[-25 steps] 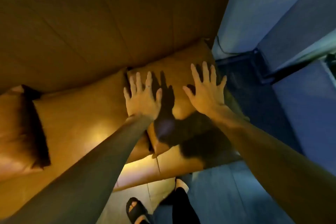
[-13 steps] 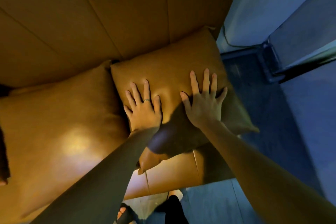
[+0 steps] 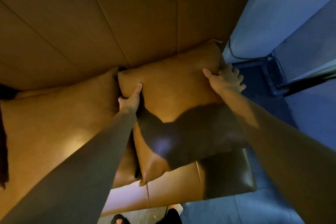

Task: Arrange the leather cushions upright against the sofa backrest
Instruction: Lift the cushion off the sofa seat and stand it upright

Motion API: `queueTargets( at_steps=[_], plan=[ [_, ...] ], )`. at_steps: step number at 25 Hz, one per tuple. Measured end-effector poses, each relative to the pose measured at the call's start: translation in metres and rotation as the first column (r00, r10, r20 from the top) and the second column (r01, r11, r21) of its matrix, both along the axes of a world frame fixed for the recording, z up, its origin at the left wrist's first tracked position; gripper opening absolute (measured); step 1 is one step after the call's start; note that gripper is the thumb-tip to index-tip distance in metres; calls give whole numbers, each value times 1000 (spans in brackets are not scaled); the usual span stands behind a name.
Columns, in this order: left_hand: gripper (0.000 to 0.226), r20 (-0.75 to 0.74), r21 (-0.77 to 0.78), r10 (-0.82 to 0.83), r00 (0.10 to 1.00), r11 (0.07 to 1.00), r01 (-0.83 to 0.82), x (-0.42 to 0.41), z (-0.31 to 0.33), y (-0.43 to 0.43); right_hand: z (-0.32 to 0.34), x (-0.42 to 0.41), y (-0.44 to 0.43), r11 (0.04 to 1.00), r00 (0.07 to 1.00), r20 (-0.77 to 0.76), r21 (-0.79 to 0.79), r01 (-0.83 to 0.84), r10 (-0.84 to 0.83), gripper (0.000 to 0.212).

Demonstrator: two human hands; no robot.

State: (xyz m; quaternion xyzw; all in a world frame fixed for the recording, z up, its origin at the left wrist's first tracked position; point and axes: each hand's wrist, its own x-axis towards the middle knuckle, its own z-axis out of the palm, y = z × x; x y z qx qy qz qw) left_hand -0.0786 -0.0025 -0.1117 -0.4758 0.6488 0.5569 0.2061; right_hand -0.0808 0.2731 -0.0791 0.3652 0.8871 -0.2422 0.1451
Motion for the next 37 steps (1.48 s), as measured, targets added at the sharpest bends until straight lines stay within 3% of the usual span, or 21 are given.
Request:
queueTargets(
  at_steps=[2, 5, 8, 13, 16, 18, 20, 23, 24, 26, 28, 31, 34, 37],
  plan=[
    [122, 46, 123, -25, 999, 992, 19, -1, 3, -10, -10, -1, 8, 992, 996, 17, -83, 94, -93, 112],
    [114, 5, 85, -23, 1000, 996, 22, -1, 6, -10, -25, 3, 18, 889, 962, 8, -381, 255, -272, 134],
    [112, -32, 44, 10, 999, 999, -8, 0, 7, -7, -15, 1, 27, 786, 963, 35, -571, 239, -268, 121],
    [98, -94, 41, 62, 994, 997, -58, -1, 19, -6, 17, 7, 46, 788, 992, -5, -608, 96, -124, 104],
    [91, -212, 60, 87, 973, 995, -75, -4, 39, 2, 46, 8, 51, 769, 968, -155, -637, 54, -197, 96],
    [101, -335, 79, 78, 939, 995, -55, -11, 63, 7, 71, 5, 53, 763, 936, -263, -646, 9, -233, 107],
    [108, -476, 85, 48, 878, 996, -9, -21, 90, 11, 92, -1, 57, 769, 895, -374, -637, -57, -243, 102],
    [73, -678, 81, 20, 735, 996, 48, -37, 131, 11, 110, -5, 63, 771, 826, -486, -628, -103, -286, 74],
    [62, -720, 80, 7, 694, 994, 73, -41, 141, 9, 112, -6, 64, 762, 807, -509, -636, -119, -299, 76],
    [66, -762, 88, -31, 646, 985, 151, -46, 148, 0, 111, -4, 66, 746, 786, -534, -650, -145, -313, 88],
    [86, -724, 87, -95, 684, 970, 226, -48, 146, -6, 106, -1, 64, 717, 820, -493, -680, -155, -290, 106],
    [117, -555, 125, -155, 817, 956, 266, -46, 141, 1, 99, -1, 54, 651, 882, -379, -750, -117, -278, 126],
    [96, -542, 137, -104, 834, 968, 210, -45, 138, 8, 98, -7, 54, 591, 849, -366, -802, -81, -381, 113],
    [94, -531, 165, -68, 845, 969, 182, -45, 128, 9, 86, -8, 55, 560, 840, -351, -826, -69, -414, 104]
  ],
)
